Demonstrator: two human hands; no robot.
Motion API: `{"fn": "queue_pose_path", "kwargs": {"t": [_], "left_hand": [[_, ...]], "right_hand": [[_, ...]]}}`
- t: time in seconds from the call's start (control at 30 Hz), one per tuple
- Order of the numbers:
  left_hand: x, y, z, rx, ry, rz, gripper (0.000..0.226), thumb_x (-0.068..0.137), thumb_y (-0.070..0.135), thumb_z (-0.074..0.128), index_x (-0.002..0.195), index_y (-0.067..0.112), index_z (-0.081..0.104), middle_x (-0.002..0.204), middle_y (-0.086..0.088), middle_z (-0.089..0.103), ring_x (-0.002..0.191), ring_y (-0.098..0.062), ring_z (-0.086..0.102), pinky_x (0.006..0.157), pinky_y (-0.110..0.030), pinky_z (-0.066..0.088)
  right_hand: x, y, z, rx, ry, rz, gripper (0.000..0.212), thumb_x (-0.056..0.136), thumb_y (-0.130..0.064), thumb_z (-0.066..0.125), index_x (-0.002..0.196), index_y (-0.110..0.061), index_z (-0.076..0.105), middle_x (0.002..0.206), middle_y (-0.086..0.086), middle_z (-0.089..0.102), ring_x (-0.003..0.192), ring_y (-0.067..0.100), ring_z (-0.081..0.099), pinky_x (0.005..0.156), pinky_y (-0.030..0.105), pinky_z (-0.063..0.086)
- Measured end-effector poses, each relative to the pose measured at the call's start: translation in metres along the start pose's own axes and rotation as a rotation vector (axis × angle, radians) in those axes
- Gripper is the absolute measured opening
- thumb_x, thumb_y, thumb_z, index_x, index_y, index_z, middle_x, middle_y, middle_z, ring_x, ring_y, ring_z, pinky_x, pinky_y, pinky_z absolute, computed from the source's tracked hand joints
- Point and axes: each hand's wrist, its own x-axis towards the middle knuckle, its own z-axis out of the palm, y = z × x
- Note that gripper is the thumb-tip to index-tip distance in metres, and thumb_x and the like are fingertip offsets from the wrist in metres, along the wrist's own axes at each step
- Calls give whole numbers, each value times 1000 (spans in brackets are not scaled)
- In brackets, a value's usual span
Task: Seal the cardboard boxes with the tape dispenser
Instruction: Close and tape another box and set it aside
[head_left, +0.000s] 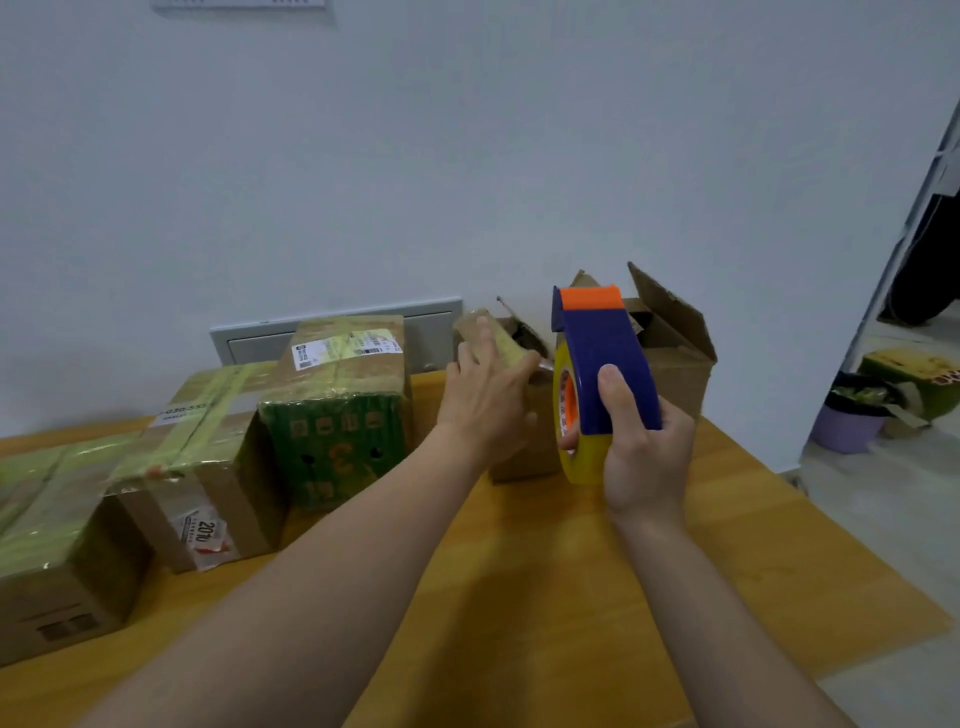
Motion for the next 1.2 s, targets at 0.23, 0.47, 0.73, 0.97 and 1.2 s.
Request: {"fn": "queue_pose_path", "kwargs": {"t": [0.23, 0.47, 0.73, 0.97, 1.2], "left_hand": [[-4, -7, -1, 46, 48, -82, 70, 89, 82, 48, 124, 22, 57, 137, -9, 58, 91, -26, 69, 60, -31, 42], [-56, -21, -37, -94, 287, -47, 73, 87, 92, 15, 85, 25, 43, 70, 10, 46, 54, -12, 47, 50, -29, 38], [-120, -55, -69, -367, 395, -33, 68, 82, 88, 42, 66, 22, 49, 60, 7, 50, 55, -12, 51, 53, -27, 42], [-169, -102, -91, -654, 399, 16, 70, 76, 80, 67, 58, 15, 46, 54, -3, 52, 53, -19, 46, 51, -38, 38], [-194, -140, -91, -710, 185, 28, 57, 72, 70, 80, 67, 23, 49, 69, 1, 63, 72, -24, 63, 61, -50, 55]], "right_hand": [[4, 3, -14, -43, 31, 63, 28, 98, -37, 63, 108, -11, 69, 82, -4, 75, 67, 12, 72, 51, 17, 53], [8, -14, -12, -142, -13, 72, 31, 92, -49, 64, 92, -19, 74, 79, 7, 76, 63, 27, 72, 57, 34, 59], [-14, -41, 3, -156, -150, 30, 32, 98, -37, 66, 94, -6, 75, 77, 9, 75, 58, 26, 71, 52, 29, 57], [-47, -72, 31, -65, -317, 16, 27, 97, -34, 67, 84, -12, 76, 70, 9, 73, 54, 22, 68, 51, 29, 55], [-62, -79, 64, 0, -429, 139, 36, 86, -47, 69, 82, -13, 78, 79, 13, 75, 65, 23, 71, 59, 31, 58]]}}
